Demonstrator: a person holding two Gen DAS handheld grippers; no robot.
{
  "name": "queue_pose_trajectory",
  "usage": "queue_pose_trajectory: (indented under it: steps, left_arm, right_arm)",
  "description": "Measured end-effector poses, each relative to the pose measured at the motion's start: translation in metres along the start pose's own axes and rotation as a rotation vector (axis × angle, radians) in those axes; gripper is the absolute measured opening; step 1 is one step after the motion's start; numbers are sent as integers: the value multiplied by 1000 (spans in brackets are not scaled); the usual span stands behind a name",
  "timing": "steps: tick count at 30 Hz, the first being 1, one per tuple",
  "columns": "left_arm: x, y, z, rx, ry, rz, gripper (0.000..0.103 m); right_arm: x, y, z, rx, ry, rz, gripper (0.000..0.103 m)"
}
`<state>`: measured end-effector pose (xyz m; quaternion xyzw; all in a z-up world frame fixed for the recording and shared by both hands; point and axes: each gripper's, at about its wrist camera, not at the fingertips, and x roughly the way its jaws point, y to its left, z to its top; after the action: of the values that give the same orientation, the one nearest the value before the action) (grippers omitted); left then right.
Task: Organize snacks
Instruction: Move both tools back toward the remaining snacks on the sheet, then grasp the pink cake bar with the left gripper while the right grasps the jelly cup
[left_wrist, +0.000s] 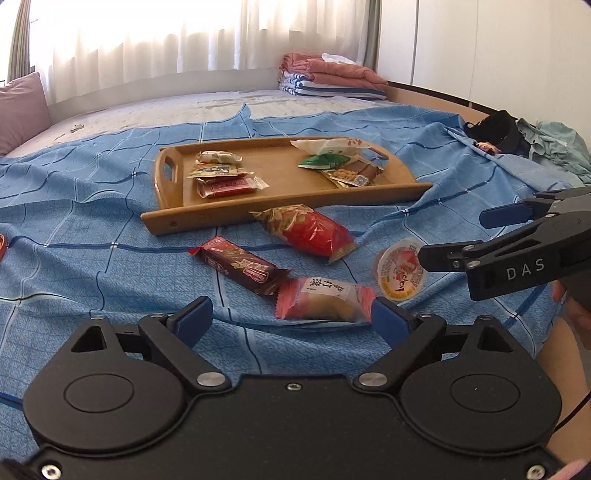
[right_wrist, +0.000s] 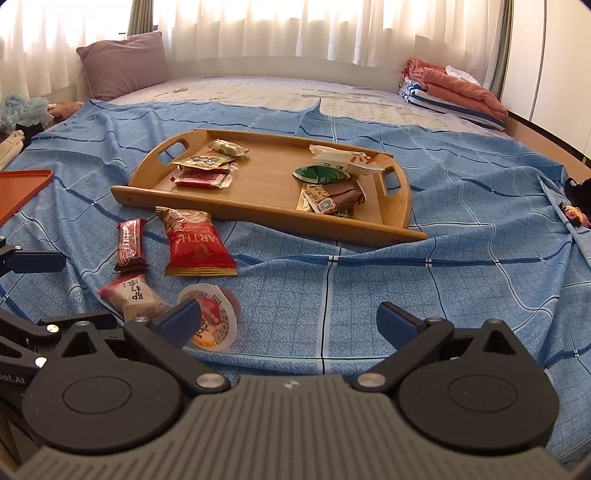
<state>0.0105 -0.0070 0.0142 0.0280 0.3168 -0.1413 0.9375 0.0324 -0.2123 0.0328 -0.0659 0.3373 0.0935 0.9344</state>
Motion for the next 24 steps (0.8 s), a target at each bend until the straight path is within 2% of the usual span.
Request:
queue_pose_trajectory:
  steps: [11, 14, 15, 19, 24]
  left_arm:
    - [27, -18, 1, 3, 18, -1, 84]
    - [31, -21, 1, -2, 20, -7, 76]
    - [32, -21, 1, -5, 21, -5, 67]
    - [29, -19, 4, -28, 12, 1, 60]
    - [18, -11, 7, -64, -9, 21, 58]
  right_arm:
    - [-8, -15, -16, 14, 11, -27, 103]
    - [-8, -16, -17, 15, 13, -25, 103]
    - [-8, -16, -18, 15, 15, -24, 103]
    - [-6, -14, -19, 6, 14, -24, 103]
    - [-2, -5, -21, 20, 11, -1, 103]
